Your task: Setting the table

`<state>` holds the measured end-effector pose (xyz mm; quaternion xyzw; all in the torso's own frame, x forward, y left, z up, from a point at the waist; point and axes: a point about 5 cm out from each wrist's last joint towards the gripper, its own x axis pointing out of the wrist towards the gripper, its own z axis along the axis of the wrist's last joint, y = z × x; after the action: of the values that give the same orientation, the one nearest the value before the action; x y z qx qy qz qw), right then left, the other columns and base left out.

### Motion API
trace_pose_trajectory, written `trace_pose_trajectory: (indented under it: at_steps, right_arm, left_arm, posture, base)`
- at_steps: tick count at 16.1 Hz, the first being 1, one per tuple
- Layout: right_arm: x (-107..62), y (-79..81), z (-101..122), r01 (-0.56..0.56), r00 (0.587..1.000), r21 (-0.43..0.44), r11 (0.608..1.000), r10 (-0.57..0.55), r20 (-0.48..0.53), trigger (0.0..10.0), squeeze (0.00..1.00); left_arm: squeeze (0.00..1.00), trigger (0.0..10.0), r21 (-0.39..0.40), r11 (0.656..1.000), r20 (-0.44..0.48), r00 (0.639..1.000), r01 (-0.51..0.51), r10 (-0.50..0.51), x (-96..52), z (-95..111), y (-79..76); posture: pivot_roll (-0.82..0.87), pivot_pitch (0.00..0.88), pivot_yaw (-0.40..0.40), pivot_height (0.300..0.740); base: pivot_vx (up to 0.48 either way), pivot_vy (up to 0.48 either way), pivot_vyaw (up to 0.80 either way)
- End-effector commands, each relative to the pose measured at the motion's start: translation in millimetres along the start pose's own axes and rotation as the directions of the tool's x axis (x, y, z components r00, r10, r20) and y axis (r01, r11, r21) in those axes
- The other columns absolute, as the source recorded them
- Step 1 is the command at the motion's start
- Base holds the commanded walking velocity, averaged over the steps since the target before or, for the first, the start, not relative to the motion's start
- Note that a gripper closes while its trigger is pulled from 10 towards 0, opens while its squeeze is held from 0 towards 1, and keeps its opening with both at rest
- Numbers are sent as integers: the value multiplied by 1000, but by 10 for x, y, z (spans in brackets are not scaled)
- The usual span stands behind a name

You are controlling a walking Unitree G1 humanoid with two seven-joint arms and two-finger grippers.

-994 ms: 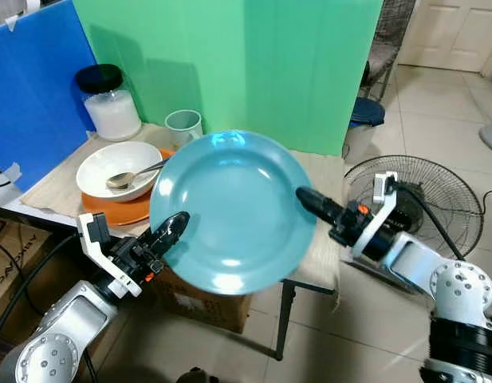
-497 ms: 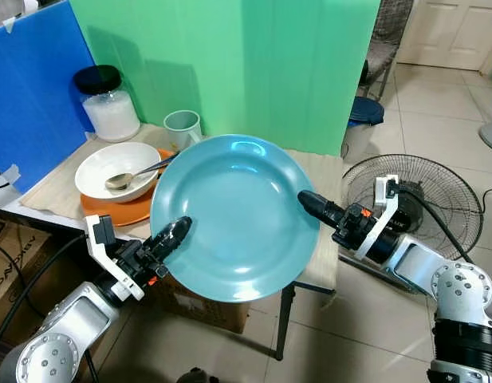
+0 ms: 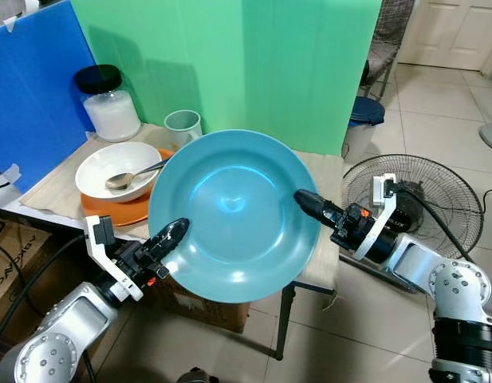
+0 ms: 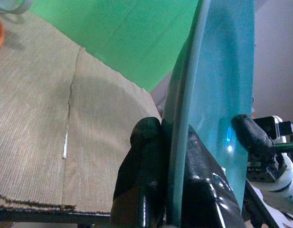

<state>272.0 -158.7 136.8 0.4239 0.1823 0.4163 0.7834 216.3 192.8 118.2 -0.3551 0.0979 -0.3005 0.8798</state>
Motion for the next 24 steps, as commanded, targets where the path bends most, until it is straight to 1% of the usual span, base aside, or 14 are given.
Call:
trace_pose_trajectory:
  at_steps: [1, 4, 5, 6, 7, 14, 15, 16, 17, 18, 19, 22, 24]
  right_arm:
    - [32, 9, 8, 6, 999, -14, 1000, -6, -35, 10000, 1000]
    - [46, -7, -10, 16, 998, -52, 999, -19, -67, 10000, 1000]
    - [57, 40, -22, -28, 996, -58, 998, 23, -81, 10000, 0]
    - [60, 48, -30, -36, 996, -62, 997, 31, -88, 4000, 0]
    - [58, 31, -39, -27, 995, -65, 998, 20, -94, 0, 0]
    - [47, 11, -90, -30, 993, -83, 996, 20, -115, 0, 0]
    - [45, 8, -90, -29, 993, -86, 996, 19, -115, 0, 0]
    - [44, 7, -89, -28, 993, -88, 996, 18, -114, 0, 0]
    - [43, 9, -85, -29, 994, -92, 995, 19, -111, 0, 0]
    - [43, 10, -83, -29, 994, -94, 995, 18, -109, 0, 0]
    - [41, 9, -78, -24, 995, -103, 994, 13, -103, 0, 0]
    - [31, 20, -84, -17, 997, -105, 994, 8, -82, 0, 0]
    - [24, 15, -82, -6, 998, -108, 994, -1, -63, 0, 0]
  left_arm:
    - [0, 0, 12, 991, 22, 991, 134, -135, 39, 71, -160]
    - [0, 0, 4, 986, 13, 986, 167, -167, 44, 94, -206]
    - [0, 0, 8, 987, 5, 987, 162, -162, 55, 90, -202]
    - [0, 0, 12, 988, 2, 988, 157, -157, 63, 89, -194]
    - [0, 0, 15, 988, 0, 988, 154, -154, 66, 86, -186]
    - [0, 0, 19, 990, -13, 990, 138, -138, 59, 81, -169]
    - [0, 0, 30, 994, -28, 994, 106, -105, 55, 76, -139]
    - [0, 5451, 40, 997, -36, 997, 73, -71, 57, 71, -109]
    - [0, 10000, 26, 996, -28, 996, 91, -90, 67, 70, -119]
    - [0, 10000, 28, 995, -28, 995, 94, -93, 69, 71, -122]
    - [1000, 10000, 37, 995, -19, 996, 93, -93, 69, 84, -125]
    - [1000, 10000, 53, 994, -8, 996, 92, -92, 68, 107, -140]
    - [1000, 10000, 86, 994, -7, 998, 62, -62, 72, 111, -127]
  posture:
    - [-57, 0, 73, 740]
    - [-56, 0, 70, 740]
    - [-56, 0, 71, 740]
    - [-58, 0, 71, 740]
    - [-58, 0, 72, 740]
    - [-56, 0, 75, 740]
    - [-56, 0, 74, 740]
    - [-56, 0, 74, 740]
    - [-56, 0, 73, 740]
    - [-56, 0, 73, 740]
    - [-58, 0, 75, 740]
    - [-63, 0, 82, 740]
    - [-64, 0, 83, 740]
  base:
    - [0, 0, 0]
    - [0, 0, 0]
    - [0, 0, 0]
    - [0, 0, 0]
    - [0, 0, 0]
    - [0, 0, 0]
    - [0, 0, 0]
    - [0, 0, 0]
    - [0, 0, 0]
    - [0, 0, 0]
    - [0, 0, 0]
    - [0, 0, 0]
    - [0, 0, 0]
